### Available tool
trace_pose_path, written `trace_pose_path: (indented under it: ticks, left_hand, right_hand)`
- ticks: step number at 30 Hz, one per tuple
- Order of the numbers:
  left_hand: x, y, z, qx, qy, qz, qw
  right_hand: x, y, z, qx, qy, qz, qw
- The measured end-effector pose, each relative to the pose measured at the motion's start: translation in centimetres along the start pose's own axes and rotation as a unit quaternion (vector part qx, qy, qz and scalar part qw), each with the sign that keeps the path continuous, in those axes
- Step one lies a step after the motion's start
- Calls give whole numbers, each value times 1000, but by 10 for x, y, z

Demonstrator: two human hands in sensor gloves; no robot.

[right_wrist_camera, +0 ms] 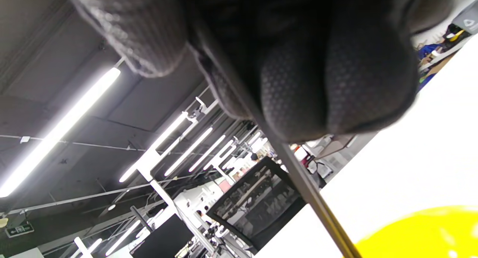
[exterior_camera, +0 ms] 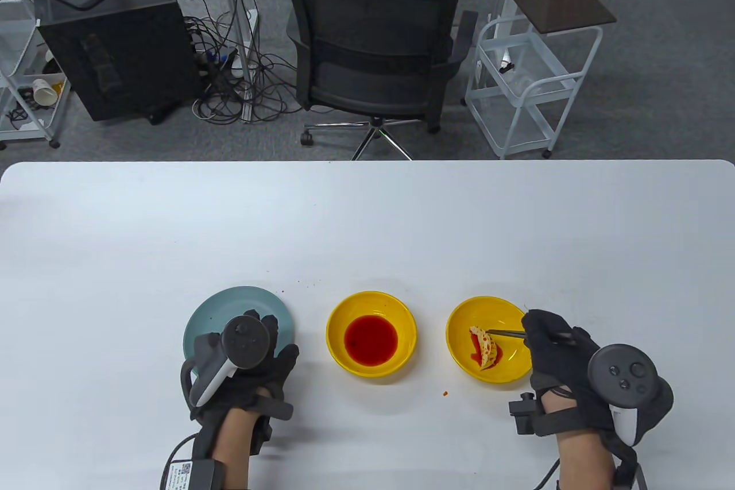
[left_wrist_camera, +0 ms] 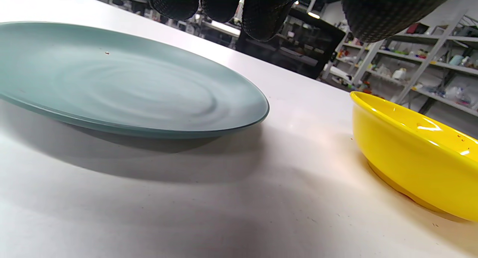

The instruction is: Dip chopsticks into soy sauce and dot onto dumpling

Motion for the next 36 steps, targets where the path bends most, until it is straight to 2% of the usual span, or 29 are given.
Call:
trace_pose_path:
  ticks: [17, 27, 36]
  left_hand:
    - [-1, 0, 8, -1, -35, -12, 999]
    - [-2, 5, 18, -15, -68, -12, 998]
    - [-3, 6, 14, -6, -57, -8, 998]
  right_hand:
    - [1, -2, -10, -13, 24, -3, 1000]
    - [0, 7, -21, 4, 63, 37, 997]
    - [-2, 15, -26, 5, 70, 59, 996]
Point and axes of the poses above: the tracker on the back of each hand, its own y axis roughly to the thumb side, its own x axis roughly from the wrist to the fingertips, z = x × y, the point moved 5 cm from there along x, roughly from the wrist to the fingertips, and after that the axes turned 13 degrees about -x, right-handed, at the moved point
